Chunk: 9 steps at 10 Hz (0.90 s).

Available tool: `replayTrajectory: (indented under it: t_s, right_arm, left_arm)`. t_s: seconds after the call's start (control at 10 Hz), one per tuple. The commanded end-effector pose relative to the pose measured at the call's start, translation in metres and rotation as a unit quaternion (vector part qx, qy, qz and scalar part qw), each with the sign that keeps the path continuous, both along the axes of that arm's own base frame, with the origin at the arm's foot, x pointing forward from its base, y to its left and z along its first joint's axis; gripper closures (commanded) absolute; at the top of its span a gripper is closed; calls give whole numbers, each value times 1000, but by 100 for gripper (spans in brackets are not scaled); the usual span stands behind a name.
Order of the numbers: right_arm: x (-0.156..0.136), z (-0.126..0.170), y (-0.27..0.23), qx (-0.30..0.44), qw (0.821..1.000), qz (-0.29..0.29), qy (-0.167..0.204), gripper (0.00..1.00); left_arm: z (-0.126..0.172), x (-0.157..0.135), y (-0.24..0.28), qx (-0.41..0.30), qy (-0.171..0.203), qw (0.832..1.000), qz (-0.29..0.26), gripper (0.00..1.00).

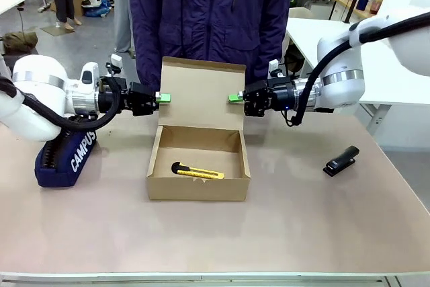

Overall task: Pack the item into the box.
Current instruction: Close the Mailer Box.

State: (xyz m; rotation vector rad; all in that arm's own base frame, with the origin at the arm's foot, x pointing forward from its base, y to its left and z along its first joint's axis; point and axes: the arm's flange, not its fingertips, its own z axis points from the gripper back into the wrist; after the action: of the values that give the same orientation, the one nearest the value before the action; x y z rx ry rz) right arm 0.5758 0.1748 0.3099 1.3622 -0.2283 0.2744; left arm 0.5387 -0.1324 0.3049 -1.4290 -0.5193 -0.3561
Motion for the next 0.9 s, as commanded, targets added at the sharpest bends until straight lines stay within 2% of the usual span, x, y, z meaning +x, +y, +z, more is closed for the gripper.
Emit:
replayTrajectory:
  t_s: [0.0,0.2,0.4,0.6,0.8]
  right_arm:
    - [-20,2,4,11,997,-16,-70,52]
    - [-37,11,6,15,991,-13,-133,52]
    - [-49,16,9,16,980,16,-197,52]
    - [-51,15,7,27,973,33,-226,52]
    - [-57,15,6,35,958,38,-281,52]
  left_arm:
    - [12,-34,6,-17,-69,997,6,58]
    - [20,-50,5,-1,-126,992,14,58]
    - [23,-56,0,28,-157,986,52,58]
    - [24,-59,2,37,-194,977,84,58]
    - [29,-72,6,27,-245,965,91,58]
